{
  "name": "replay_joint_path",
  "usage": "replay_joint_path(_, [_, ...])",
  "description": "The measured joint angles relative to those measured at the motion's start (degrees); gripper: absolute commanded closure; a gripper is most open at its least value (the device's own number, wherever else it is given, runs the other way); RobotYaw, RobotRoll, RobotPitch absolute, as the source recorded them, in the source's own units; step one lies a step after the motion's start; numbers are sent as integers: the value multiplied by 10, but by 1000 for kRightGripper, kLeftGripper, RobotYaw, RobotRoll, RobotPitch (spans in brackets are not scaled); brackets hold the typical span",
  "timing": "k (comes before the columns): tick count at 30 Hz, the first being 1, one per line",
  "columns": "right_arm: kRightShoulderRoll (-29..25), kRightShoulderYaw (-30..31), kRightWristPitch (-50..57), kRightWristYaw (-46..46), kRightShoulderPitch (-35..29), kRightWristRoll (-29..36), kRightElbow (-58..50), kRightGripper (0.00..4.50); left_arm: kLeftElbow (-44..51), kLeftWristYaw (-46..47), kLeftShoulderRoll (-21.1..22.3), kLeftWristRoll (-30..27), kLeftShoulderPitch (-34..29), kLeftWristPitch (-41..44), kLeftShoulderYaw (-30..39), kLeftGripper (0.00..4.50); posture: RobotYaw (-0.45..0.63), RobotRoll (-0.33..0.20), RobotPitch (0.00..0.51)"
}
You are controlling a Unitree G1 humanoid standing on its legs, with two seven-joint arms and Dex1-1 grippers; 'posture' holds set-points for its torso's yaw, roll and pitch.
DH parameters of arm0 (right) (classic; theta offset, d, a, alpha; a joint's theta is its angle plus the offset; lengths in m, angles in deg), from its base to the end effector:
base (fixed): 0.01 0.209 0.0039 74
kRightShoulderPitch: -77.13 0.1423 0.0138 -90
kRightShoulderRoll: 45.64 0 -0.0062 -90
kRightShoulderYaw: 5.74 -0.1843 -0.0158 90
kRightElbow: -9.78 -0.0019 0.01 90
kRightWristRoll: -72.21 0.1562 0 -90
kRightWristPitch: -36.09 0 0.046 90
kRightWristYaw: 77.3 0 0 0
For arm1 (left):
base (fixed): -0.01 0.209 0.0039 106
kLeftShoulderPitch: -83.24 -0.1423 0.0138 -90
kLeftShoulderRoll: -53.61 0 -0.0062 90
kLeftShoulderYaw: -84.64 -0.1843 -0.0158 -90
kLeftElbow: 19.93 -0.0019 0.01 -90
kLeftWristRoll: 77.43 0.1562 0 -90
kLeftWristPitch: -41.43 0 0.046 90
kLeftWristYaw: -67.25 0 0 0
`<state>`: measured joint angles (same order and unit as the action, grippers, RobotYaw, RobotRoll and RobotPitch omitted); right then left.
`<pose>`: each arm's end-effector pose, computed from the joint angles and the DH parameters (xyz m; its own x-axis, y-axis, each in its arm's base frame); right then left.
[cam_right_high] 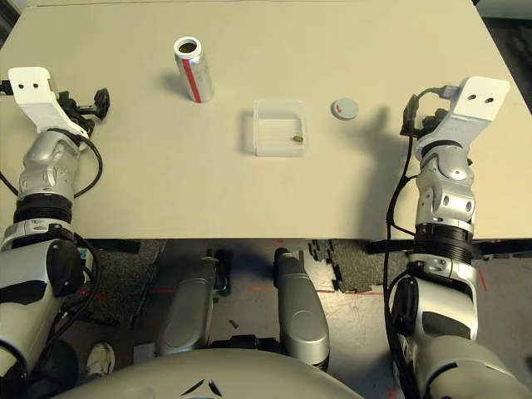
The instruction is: Pour the medicine from the bottle into the box.
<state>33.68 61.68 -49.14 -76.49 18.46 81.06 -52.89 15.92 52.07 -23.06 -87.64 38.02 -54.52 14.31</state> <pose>0.2998 -0.3056 0.1390 0.9191 -0.3738 0.1246 0.3821 0.9227 -0.0507 0.3319 0.3072 0.1325 0.9863 0.1480 0.0730 -0.1495 0.9887 0.0152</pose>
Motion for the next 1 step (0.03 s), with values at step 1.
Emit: replay_joint_path(1, [0,0,-4,0,0,0,4,0,-7,0,5,0,2,-6,1,41,-59,0,302])
